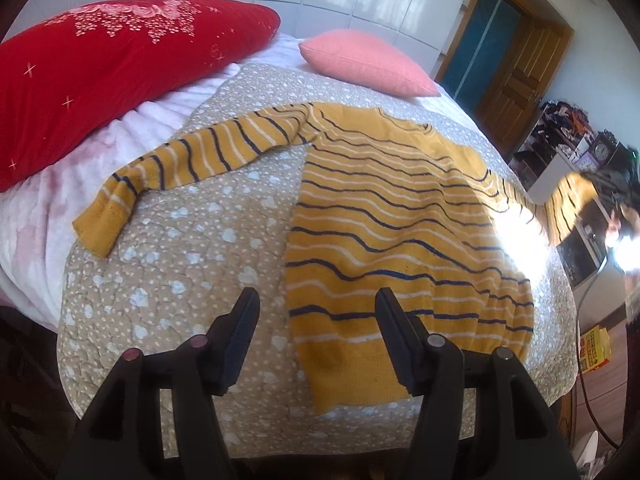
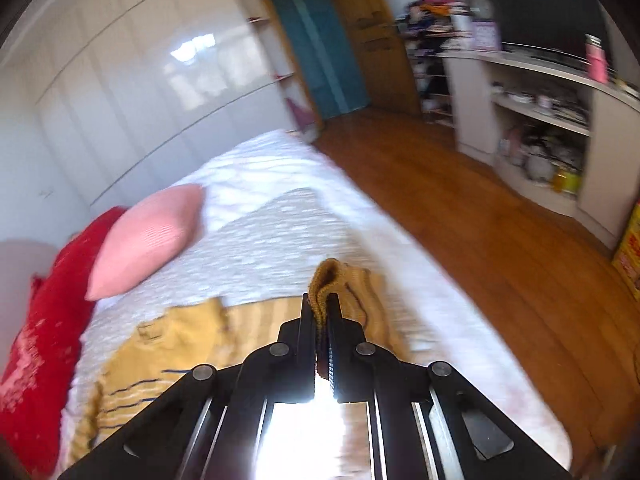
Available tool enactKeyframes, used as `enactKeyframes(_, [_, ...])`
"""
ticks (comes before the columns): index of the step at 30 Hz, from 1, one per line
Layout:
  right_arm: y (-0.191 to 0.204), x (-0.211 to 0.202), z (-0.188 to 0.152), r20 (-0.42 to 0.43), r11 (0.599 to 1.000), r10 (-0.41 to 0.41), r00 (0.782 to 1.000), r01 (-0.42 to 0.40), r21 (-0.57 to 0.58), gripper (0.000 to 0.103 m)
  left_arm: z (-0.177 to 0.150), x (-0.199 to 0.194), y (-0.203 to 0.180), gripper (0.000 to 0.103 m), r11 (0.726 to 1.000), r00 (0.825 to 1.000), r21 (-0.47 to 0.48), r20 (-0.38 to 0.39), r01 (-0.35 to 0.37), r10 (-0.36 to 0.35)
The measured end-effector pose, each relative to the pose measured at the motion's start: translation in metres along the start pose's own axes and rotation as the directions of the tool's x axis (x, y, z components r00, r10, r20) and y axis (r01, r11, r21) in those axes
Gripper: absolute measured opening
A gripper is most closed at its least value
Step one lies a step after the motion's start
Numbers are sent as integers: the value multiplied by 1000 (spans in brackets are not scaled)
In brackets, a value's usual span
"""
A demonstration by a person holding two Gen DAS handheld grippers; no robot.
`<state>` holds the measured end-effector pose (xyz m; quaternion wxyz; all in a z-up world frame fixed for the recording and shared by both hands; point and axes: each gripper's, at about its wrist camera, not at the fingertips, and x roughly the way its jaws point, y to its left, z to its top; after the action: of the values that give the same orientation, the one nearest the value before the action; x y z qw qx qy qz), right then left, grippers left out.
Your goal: Fold small clothes
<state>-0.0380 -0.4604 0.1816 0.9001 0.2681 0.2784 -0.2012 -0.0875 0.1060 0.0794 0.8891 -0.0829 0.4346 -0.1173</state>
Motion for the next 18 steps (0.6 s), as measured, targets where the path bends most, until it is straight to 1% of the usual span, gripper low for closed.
enactKeyframes(2, [51,9,-1,-27,995,79,996,-81,-53,5,-2,-5,9,62,1000,1000,-10,17,-6,6])
enactKeyframes(4, [109,24,-8,-68,981,156,985,-163,-103,5,-4,-9,21,63,1000,999,-20,34,-10,10])
enactKeyframes(7, [189,55,-29,-146,955,235,961,-256,-153,5,-7,-12,43,64,999,999,-43,46,-11,13])
enactKeyframes(9, [236,80,-50,-201,939,262,944,-297,-171,5,-8,-13,61,64,997,999,-71,51,-13,17])
enactKeyframes(12, [298,121,-89,-290,919,281,915,-344,-193,5,-11,-16,88,65,993,998,-115,61,-18,25])
enactKeyframes(14, [336,149,-119,-344,910,264,901,-351,-222,5,-14,-17,102,66,991,997,-133,67,-23,32])
enactKeyframes(16, [361,176,-146,-378,903,228,897,-340,-263,5,-16,-16,115,66,988,997,-153,65,-31,42])
enactKeyframes(17, [371,190,-158,-404,903,211,890,-336,-269,5,-18,-16,122,66,986,997,-163,63,-33,44])
enactKeyframes(18, [376,202,-172,-441,903,208,873,-345,-257,6,-20,-16,129,66,984,997,-178,60,-33,45])
